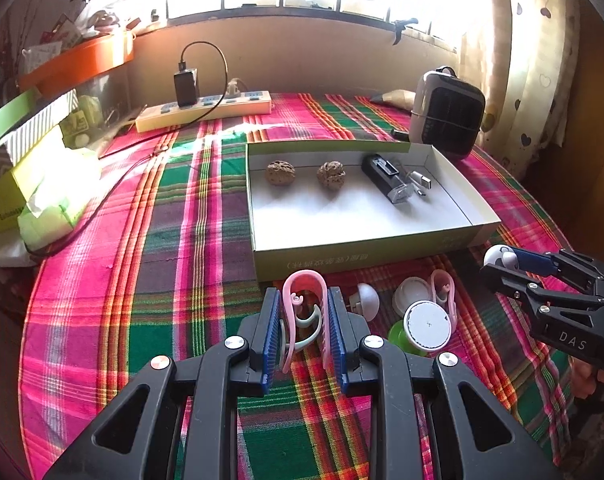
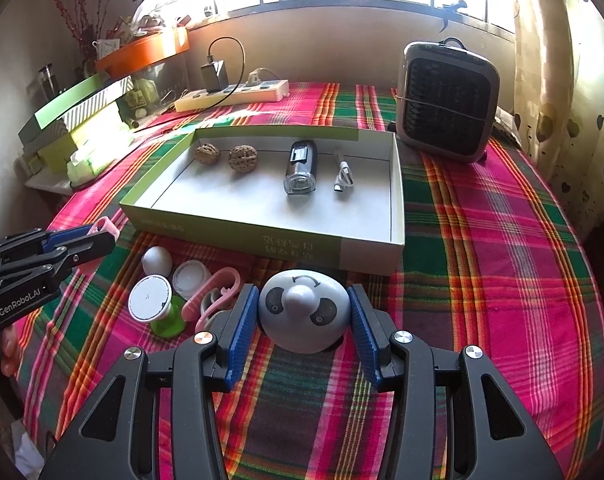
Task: Organize objects
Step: 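Lift the white fan and pink clip and carry both into the box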
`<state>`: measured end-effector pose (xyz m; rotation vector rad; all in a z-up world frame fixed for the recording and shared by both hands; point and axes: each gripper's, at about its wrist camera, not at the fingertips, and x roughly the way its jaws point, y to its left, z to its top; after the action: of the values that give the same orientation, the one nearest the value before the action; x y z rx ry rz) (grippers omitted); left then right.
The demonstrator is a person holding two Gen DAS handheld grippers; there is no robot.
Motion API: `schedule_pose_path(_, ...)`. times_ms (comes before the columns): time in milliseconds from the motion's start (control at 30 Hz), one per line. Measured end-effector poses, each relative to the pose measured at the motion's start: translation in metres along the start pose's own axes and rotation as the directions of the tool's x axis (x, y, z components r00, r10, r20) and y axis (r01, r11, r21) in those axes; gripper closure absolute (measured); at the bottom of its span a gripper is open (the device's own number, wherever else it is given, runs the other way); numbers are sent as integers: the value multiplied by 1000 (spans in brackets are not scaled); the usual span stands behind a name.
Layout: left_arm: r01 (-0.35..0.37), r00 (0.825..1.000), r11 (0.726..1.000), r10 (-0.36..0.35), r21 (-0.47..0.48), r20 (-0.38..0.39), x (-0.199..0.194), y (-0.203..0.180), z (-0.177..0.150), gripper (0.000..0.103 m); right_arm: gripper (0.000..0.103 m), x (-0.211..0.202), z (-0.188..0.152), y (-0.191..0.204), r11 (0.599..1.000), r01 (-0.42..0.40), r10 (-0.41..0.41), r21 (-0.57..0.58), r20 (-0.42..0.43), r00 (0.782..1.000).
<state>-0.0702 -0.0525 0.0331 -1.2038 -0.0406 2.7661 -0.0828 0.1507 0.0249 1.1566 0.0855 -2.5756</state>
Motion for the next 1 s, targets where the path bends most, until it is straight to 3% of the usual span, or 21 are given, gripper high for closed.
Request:
schedule_pose_path(500,28,1000,1000,-28,13,13,12,-6,36,82,56,-2,29,-1,999,22,-21,-35,46,999)
schedule_pose_path(1000,40,999,999,-39,23,-12,49,-7,67,82,56,29,74,-11,996,60,-57,-58,56,997)
